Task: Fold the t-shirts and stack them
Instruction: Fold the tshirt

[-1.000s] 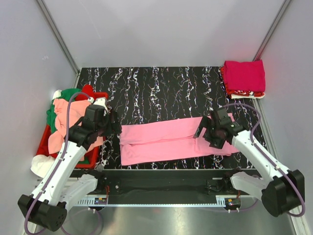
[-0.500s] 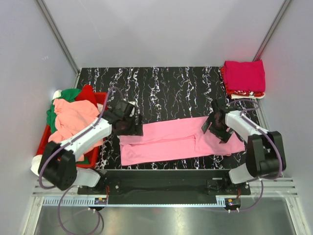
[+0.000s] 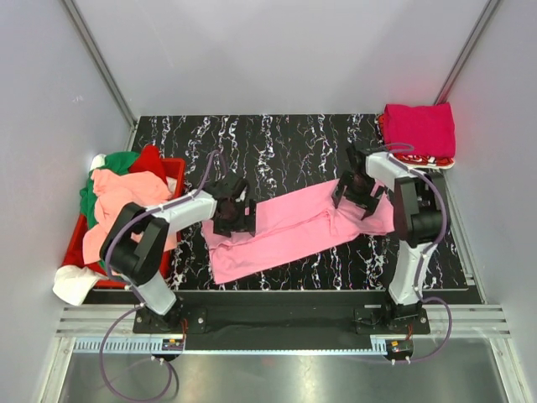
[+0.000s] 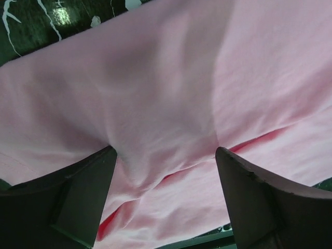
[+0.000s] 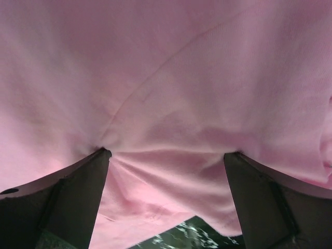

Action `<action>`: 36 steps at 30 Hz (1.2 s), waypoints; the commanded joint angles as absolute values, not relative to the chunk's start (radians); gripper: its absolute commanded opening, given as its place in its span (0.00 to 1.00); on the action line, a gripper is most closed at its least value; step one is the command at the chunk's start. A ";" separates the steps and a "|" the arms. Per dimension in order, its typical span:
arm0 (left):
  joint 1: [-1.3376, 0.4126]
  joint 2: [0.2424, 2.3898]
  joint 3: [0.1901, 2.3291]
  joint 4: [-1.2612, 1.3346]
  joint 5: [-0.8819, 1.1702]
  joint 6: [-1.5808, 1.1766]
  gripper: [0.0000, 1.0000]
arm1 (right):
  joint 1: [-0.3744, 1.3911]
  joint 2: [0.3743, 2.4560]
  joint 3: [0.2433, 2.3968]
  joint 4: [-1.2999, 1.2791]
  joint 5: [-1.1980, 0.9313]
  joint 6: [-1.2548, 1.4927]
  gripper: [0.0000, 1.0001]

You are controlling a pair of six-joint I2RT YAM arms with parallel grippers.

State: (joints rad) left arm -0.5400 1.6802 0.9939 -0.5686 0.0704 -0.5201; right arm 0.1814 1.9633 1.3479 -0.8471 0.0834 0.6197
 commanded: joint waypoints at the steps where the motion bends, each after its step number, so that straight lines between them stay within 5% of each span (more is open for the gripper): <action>1: -0.569 1.677 0.847 -0.563 0.153 -0.583 0.85 | 0.189 2.146 1.591 -0.834 0.038 0.598 1.00; 7: -0.892 1.514 0.693 -0.320 0.400 -0.905 0.85 | 0.241 2.603 2.363 -0.962 -0.176 0.525 1.00; 11: -1.107 1.520 0.846 -0.352 0.385 -1.025 0.86 | 0.270 2.851 2.798 -0.942 -0.380 0.480 1.00; 17: -1.146 1.428 1.040 -0.653 0.192 -0.968 0.89 | 0.268 2.626 2.419 -0.638 -0.359 0.431 1.00; 25: -1.141 1.293 1.187 -0.905 0.003 -0.874 0.91 | 0.264 2.536 2.540 -0.736 -0.321 0.394 1.00; 29: -1.126 1.215 1.241 -1.095 -0.193 -0.812 0.92 | 0.268 2.419 2.389 -0.669 -0.337 0.437 1.00; 36: -0.913 0.982 1.212 -1.140 -0.242 -0.612 0.93 | 0.370 2.336 2.237 -0.793 -0.109 0.380 1.00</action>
